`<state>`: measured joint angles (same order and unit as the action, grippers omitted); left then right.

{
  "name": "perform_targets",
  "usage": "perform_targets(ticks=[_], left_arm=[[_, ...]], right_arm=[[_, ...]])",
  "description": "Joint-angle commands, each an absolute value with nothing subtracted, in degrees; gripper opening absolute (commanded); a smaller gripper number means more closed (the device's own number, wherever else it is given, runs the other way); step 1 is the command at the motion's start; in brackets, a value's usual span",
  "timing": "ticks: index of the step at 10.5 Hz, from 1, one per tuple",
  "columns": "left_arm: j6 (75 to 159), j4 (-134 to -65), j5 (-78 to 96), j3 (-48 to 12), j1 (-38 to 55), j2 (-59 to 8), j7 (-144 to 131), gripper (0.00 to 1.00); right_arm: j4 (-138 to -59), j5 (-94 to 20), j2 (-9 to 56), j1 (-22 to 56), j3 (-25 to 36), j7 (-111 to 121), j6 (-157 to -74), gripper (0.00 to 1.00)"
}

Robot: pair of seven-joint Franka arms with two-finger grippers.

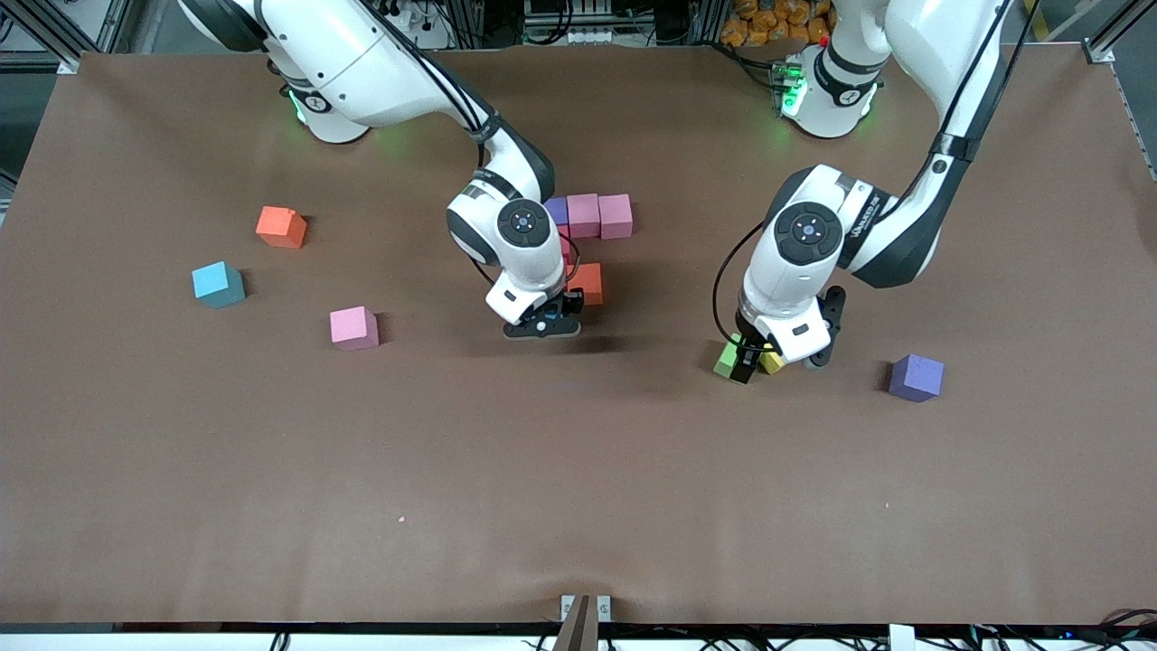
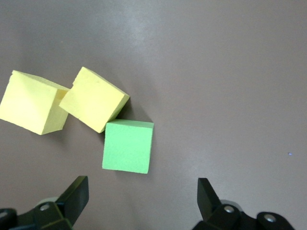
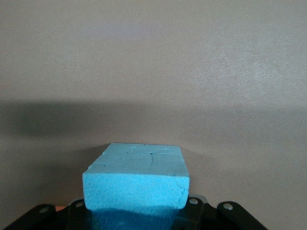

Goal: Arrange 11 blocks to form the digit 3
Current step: 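Grasp the green block with the left gripper while the right withdraws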

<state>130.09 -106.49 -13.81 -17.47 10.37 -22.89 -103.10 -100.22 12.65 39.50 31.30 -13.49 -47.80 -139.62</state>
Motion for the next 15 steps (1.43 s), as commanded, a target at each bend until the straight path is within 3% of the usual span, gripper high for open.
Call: perform_targets(ticks=[1, 4, 15], left_arm=[[127.45, -103.02, -11.87, -18.02, 9.41, -24.7, -100.99, 1.0], [122.62, -98.89, -10.99, -18.02, 8.88, -26.8, -98.62, 1.0], [122.17, -98.09, -11.07, -17.49, 7.21, -29.35, -96.15, 1.0]], right_arm=[[-100.63, 13.45, 39.37, 31.46, -13.8, -49.31, -139.74, 0.29], [-101.69, 13.45, 39.29, 31.46, -14.5, -49.31, -139.75, 0.29], [-102.3, 13.27, 38.85, 31.2, -15.38, -49.75, -139.39, 0.29]])
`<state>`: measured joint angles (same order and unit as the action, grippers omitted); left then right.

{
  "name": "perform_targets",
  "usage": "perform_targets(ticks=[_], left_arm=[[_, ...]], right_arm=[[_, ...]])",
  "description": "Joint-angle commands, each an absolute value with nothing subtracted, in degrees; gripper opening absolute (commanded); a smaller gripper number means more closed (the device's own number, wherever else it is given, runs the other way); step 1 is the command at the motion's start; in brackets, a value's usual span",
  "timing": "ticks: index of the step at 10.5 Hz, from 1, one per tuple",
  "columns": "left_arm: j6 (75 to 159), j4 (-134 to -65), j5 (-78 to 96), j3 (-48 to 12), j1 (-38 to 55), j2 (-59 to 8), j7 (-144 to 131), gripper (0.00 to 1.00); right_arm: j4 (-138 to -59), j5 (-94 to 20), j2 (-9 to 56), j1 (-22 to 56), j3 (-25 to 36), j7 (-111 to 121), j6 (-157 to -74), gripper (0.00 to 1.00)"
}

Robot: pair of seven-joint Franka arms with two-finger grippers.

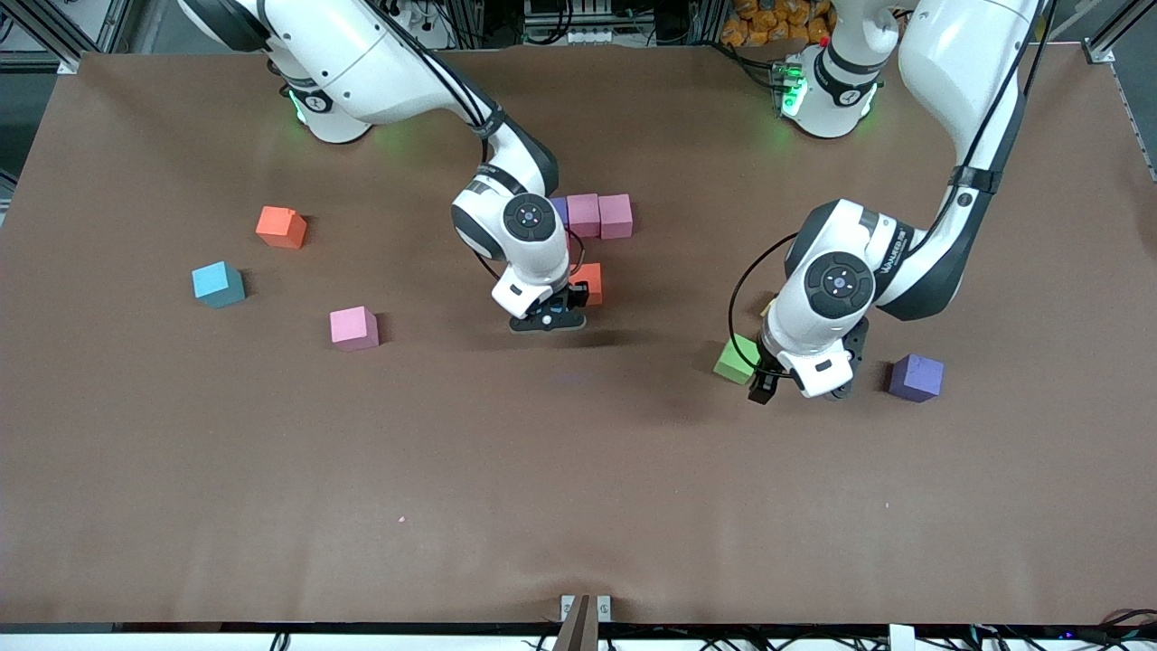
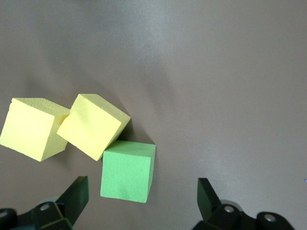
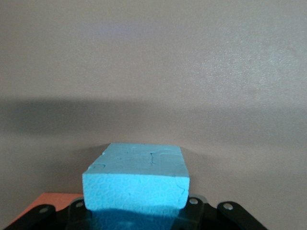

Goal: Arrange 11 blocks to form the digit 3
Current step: 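Grasp the green block with the left gripper while the right withdraws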

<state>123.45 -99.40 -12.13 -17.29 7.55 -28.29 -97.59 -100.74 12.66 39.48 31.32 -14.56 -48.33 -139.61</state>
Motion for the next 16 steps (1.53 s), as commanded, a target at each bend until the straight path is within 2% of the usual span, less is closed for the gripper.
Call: perform_targets(ticks=[1, 3, 4, 6, 11, 16], left_arm=[[122.17, -97.82, -10.99, -17.49, 6.6, -29.62, -96.15, 1.0], [121.91, -98.26, -10.55, -17.58, 6.5, -29.62, -96.59, 1.0], [121.9, -98.61, -10.2, -17.58, 6.59, -29.97, -96.94, 1.0], [122.08, -99.31, -10.02, -17.75, 7.21, -31.63, -97.21, 1.0], [126.47, -102.56, -10.19, -18.11, 7.47, -33.22, -97.12, 1.0], [128.05, -102.83, -10.2, -18.11, 7.82, -34.89, -97.12, 1.0]], right_arm=[[-102.48, 13.27, 38.85, 31.2, -15.47, -49.75, -139.48, 0.29], [-102.48, 13.27, 38.85, 31.29, -15.56, -49.75, -139.39, 0.3], [-102.39, 13.27, 38.93, 31.29, -15.56, -49.83, -139.48, 0.47], [-102.39, 13.18, 38.94, 31.2, -15.47, -49.92, -139.48, 0.98], [-101.52, 13.27, 37.97, 30.59, -15.38, -49.05, -139.13, 1.0], [-100.81, 13.27, 31.57, 25.76, -14.94, -45.62, -138.43, 1.0]])
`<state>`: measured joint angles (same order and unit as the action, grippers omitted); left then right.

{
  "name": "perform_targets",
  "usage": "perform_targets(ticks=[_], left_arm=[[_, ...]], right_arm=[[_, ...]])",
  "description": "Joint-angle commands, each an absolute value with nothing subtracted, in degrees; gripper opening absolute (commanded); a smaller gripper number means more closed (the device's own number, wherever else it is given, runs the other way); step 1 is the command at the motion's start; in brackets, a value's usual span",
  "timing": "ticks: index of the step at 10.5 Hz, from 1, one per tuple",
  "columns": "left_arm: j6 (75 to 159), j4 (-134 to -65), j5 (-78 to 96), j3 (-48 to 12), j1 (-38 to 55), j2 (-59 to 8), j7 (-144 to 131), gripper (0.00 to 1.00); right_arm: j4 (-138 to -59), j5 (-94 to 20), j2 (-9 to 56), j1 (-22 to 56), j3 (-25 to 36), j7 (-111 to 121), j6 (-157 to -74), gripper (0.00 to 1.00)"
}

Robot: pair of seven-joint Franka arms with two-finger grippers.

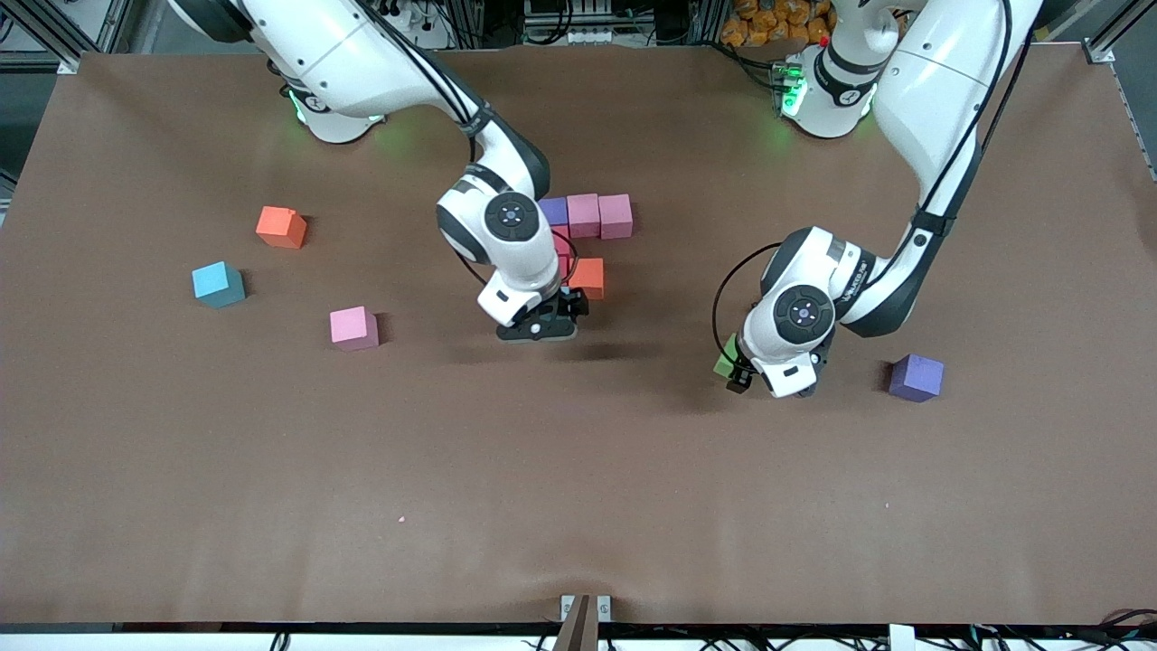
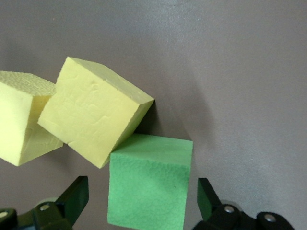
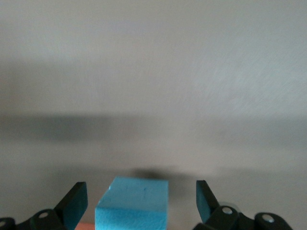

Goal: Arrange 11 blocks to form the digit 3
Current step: 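Grasp the green block with the left gripper while the right withdraws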

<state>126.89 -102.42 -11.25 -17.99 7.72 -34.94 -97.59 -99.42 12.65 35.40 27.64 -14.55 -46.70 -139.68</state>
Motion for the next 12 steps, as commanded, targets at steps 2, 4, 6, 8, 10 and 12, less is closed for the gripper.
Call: perform_targets(ticks=[2, 4, 6, 8, 10, 12], left_arm=[[128.58, -102.83, -10.2, -18.11, 8.52, -35.59, -97.12, 1.0], [129.29, -102.83, -10.2, -18.11, 8.52, -36.3, -97.12, 1.0], [129.55, -102.83, -10.2, -18.11, 8.44, -36.39, -97.12, 1.0], [129.46, -102.83, -10.37, -18.11, 8.18, -36.3, -96.86, 0.87], [129.38, -102.92, -10.98, -18.02, 7.74, -36.3, -95.98, 0.66], [129.2, -102.83, -10.99, -18.02, 7.47, -36.12, -96.06, 0.53]], right_arm=[[-101.24, 13.8, 28.49, 21.12, -14.77, -40.91, -133.44, 1.0], [-104.05, 13.71, 26.03, 15.49, -14.77, -31.34, -132.9, 1.0], [-108.35, 13.71, 22.86, 10.22, -14.77, -23.41, -132.89, 1.0], [-113.18, 13.71, 20.75, 5.56, -14.77, -15.16, -134.03, 1.0], [-118.71, 13.71, 17.59, 1.77, -14.77, -7.95, -136.31, 1.0], [-125.65, 13.8, 13.99, -1.13, -15.03, -7.21, -138.51, 1.0]])
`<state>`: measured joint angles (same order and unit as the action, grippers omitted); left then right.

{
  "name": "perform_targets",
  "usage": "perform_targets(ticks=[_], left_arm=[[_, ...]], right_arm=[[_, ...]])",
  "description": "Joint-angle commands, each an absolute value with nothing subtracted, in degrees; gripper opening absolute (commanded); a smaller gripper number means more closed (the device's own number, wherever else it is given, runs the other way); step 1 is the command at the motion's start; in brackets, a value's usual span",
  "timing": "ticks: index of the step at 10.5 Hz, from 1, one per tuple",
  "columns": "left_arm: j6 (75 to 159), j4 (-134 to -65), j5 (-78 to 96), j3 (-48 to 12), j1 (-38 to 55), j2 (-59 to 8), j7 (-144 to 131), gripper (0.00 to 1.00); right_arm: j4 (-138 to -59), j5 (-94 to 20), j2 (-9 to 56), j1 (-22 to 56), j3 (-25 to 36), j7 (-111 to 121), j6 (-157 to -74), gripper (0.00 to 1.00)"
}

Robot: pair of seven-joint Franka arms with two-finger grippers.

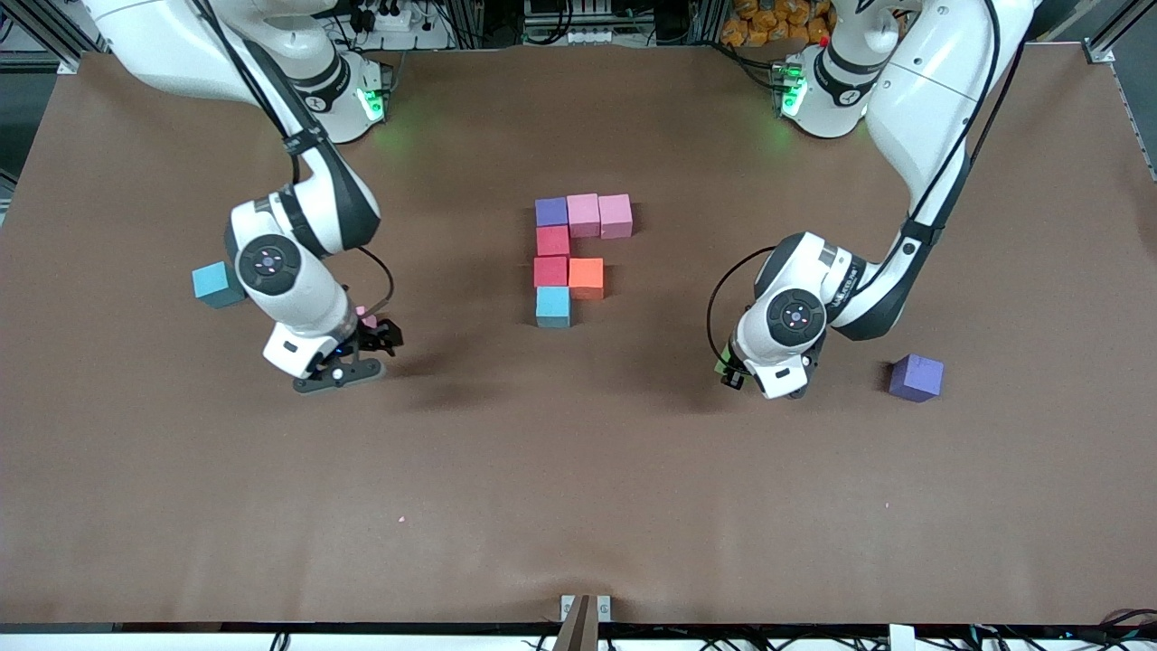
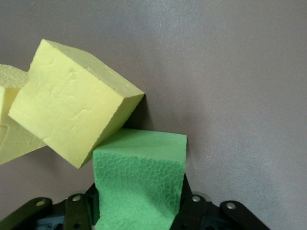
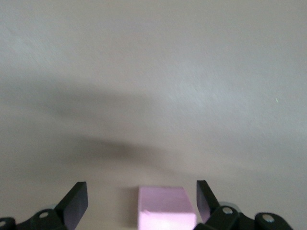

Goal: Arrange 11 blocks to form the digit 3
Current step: 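Grasp the lavender block with the right gripper while the left lifts green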

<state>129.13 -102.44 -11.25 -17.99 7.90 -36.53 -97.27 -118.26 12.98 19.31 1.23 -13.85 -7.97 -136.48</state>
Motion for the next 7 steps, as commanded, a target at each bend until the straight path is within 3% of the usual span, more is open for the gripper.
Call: perform_targets(ticks=[1, 5, 7], left_arm=[[128.94, -102.75, -10.99, -18.1, 7.47, -35.78, -96.76, 0.5], [127.18, -102.66, -10.11, -19.85, 8.09, -34.19, -102.55, 0.5], [125.78, -102.66, -10.11, -22.4, 8.09, -33.84, -109.39, 0.49]], right_arm=[[-127.6, 13.71, 13.71, -1.75, -15.03, -7.21, -139.82, 1.0], [-140.78, 13.71, 12.92, -5.44, -14.85, -7.03, -160.27, 1.0], [-140.8, 13.71, 13.18, -5.54, -14.77, -6.24, -160.4, 1.0]])
